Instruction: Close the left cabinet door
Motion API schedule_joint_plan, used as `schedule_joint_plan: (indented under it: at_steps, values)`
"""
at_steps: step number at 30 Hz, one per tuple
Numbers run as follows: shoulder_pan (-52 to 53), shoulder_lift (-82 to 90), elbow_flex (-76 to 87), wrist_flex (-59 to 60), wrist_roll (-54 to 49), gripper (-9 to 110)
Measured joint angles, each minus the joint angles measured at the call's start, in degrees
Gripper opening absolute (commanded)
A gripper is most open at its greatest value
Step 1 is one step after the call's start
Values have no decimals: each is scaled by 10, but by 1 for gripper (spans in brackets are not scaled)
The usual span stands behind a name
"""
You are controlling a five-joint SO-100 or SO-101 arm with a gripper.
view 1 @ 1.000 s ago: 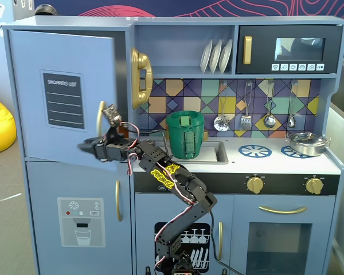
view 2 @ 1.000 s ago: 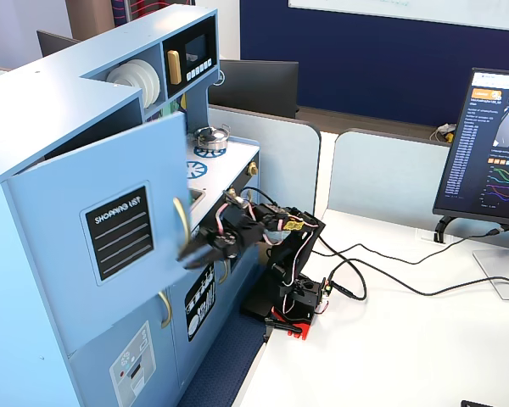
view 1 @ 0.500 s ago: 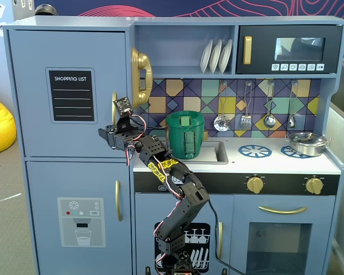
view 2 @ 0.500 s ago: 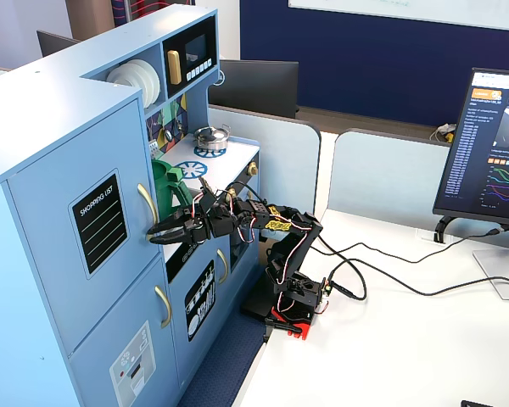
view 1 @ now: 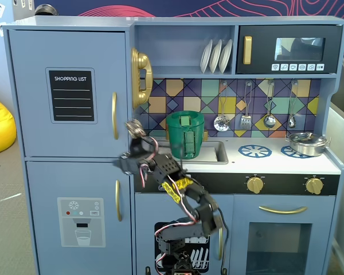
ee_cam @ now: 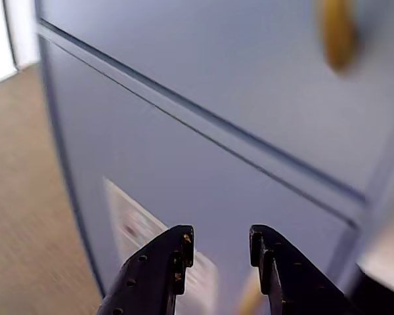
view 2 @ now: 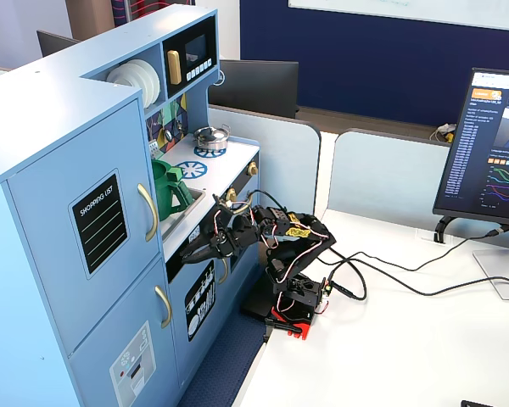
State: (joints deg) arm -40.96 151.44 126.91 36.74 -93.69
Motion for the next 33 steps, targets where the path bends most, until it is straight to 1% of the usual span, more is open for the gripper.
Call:
schedule_joint_plan:
  at_steps: [6,10,17,23,30,33]
  values:
    - [147,105,166,68,17,0]
    - [243,146,242,112,35,0]
    - [360,232,360,204,33,0]
    - [417,292,434,288,41,0]
    - [416,307,452,394,68,0]
    - [414,308,453,403,61,0]
